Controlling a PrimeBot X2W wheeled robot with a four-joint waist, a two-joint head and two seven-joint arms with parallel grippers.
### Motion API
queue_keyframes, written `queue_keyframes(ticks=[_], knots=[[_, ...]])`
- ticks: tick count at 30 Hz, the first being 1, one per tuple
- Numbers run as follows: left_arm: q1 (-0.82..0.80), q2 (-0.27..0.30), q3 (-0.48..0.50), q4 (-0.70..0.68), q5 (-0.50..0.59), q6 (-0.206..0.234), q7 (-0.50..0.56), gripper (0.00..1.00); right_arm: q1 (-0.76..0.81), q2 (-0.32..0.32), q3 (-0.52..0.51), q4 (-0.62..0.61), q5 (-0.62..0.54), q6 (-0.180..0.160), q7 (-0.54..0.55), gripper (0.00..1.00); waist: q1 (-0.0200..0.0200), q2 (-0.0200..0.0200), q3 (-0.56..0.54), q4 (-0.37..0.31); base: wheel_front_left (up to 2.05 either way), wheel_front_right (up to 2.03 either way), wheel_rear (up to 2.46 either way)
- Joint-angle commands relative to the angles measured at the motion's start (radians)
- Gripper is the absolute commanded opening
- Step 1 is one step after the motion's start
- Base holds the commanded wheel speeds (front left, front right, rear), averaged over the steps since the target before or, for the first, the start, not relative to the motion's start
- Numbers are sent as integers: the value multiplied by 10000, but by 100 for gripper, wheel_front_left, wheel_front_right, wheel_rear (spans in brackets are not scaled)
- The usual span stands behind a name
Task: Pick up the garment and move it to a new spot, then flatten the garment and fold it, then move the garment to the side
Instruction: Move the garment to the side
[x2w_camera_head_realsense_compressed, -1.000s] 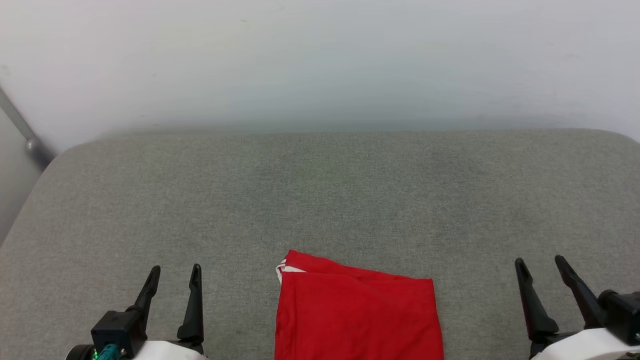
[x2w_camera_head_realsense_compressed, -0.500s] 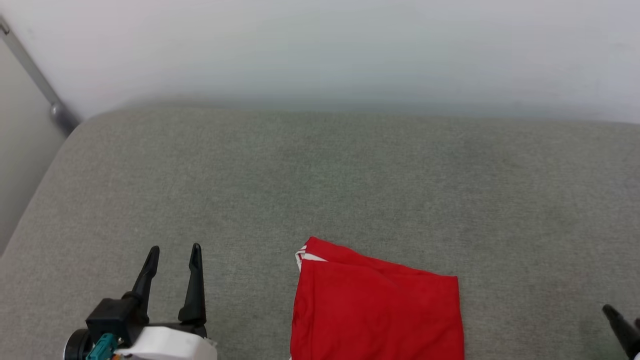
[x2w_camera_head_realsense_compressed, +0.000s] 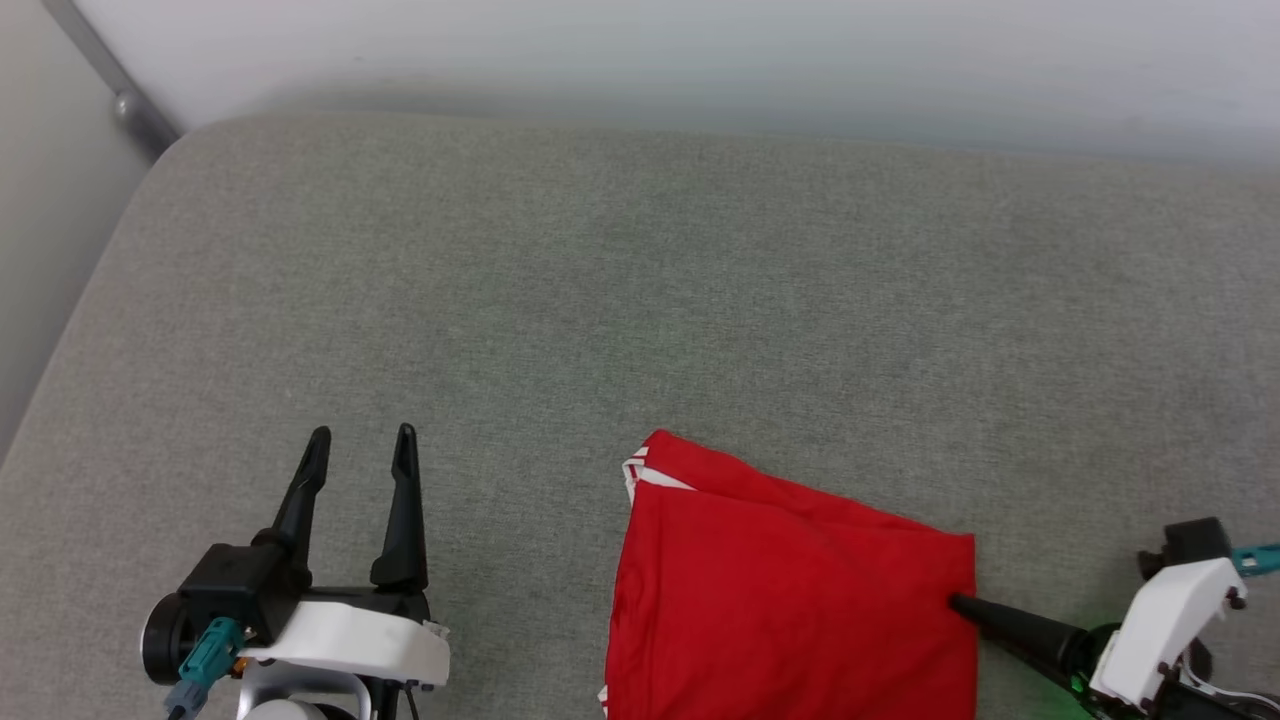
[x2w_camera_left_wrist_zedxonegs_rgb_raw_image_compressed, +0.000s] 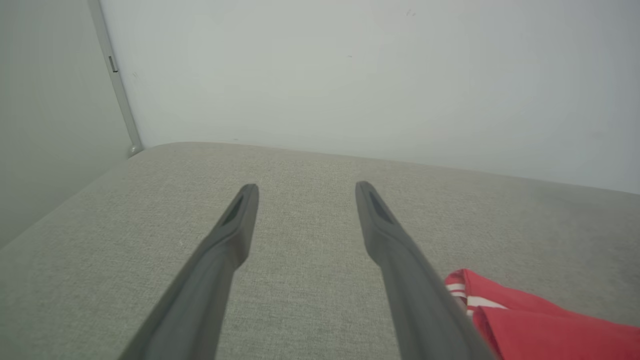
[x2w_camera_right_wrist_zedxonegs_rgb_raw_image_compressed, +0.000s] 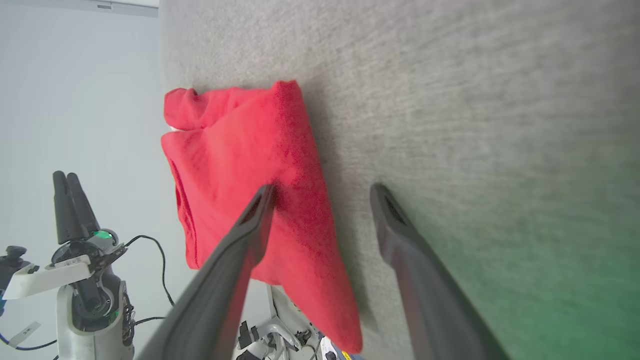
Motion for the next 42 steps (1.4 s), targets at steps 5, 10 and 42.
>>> queue_keyframes(ticks=[5,10,42], knots=[[-285,-51,-40,179,147,-207,-66,100,-80,165,991,998,734,-17,224,80,0,0,116,231,0,0,0],[-251,-77,-15,254,182,-206,-59,100,-245,173,1476,1054,978,-14,-102,0,0,0,-11,203,0,0,0],[-2526,405,-47,-936,1264,-834,355,100,-3858,-3150,2485,1267,-4579,-9,-3190,0,0,0,3049,-4760,0,0,0]])
